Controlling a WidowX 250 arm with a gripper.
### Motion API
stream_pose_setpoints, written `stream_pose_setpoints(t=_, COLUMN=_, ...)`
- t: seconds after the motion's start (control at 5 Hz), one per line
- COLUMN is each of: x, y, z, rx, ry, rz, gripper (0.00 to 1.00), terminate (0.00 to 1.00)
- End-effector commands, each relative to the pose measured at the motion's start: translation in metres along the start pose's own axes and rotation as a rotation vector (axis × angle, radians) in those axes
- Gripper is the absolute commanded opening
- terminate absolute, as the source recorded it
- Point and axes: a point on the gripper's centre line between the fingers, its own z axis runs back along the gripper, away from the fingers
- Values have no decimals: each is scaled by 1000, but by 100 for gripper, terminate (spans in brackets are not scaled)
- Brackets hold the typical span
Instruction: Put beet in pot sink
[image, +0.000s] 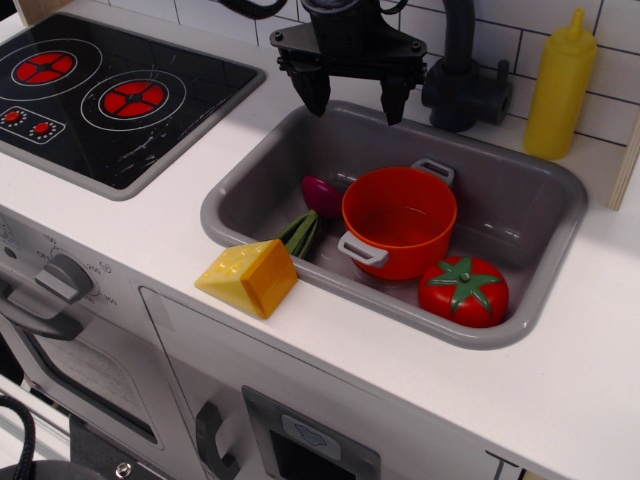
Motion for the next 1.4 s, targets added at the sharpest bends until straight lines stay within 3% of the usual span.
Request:
stream_pose_setpoints(t=0.0, x=0, y=0, z=0, rx=0, ry=0, rz=0, gripper=100, terminate=0)
stream_pose_setpoints(t=0.4, x=-28, y=34, z=7, rx=-5, ry=127, rz=-67, gripper=100, terminate=0)
stream_pose_setpoints(t=0.8, x=-57, y=48, z=-1, rx=50, ry=214, rz=-319, gripper=100, terminate=0)
stream_pose_setpoints(t=1.2, x=-70, y=38, z=-20, rx=-33, ry=194, rz=-514, gripper=100, terminate=0)
